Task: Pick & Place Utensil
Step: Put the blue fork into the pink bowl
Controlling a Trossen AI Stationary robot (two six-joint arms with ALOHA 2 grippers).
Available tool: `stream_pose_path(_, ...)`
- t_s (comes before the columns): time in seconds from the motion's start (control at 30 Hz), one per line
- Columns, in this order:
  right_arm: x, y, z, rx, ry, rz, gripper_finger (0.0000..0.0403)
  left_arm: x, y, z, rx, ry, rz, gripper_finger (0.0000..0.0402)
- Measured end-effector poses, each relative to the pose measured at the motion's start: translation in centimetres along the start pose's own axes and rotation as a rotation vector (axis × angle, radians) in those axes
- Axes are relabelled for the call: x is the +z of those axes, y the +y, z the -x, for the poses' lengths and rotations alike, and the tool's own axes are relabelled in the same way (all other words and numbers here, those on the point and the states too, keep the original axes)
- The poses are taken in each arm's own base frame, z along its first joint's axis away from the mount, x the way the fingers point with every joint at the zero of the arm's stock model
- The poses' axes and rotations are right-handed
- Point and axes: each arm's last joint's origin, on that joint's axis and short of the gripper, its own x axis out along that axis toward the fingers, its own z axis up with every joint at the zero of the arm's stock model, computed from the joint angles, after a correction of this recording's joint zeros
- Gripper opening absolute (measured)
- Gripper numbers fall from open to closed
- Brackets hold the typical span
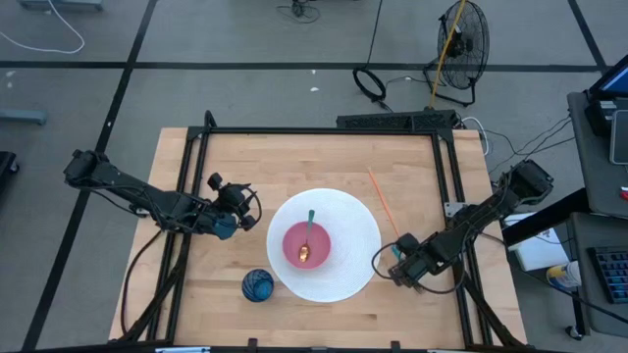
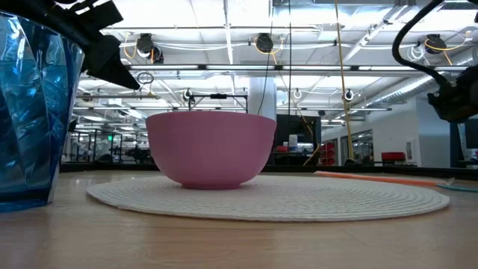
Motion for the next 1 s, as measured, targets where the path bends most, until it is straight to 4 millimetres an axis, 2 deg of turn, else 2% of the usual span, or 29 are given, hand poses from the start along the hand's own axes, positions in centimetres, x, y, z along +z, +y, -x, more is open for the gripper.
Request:
stream_pose_path(0.27, 0.0, -0.1, 0.0, -0.018, 0.022, -0.006, 0.0092, 0.0, 0.0, 0.0, 0.0, 0.0, 0.0, 0.0134)
stream_pose_path(0.53, 0.2, -0.4, -0.3, -0.017, -0.01, -0.003, 0.001, 0.0, 0.0, 0.0, 0.0, 0.0, 0.0, 0.0134)
stream_pose_path(0.77, 0.5, -1.7, -1.4, -0.046, -0.021, -0.031, 0.0006, 0.0, 0.0, 0.0, 0.0, 0.0, -0.003, 0.0134)
stream_pose_path(1.0, 0.5, -1.7, -1.5, -0.047, -0.032, -0.018, 0.0003, 0.0, 0.0, 0.0, 0.0, 0.001, -0.004, 0.0134)
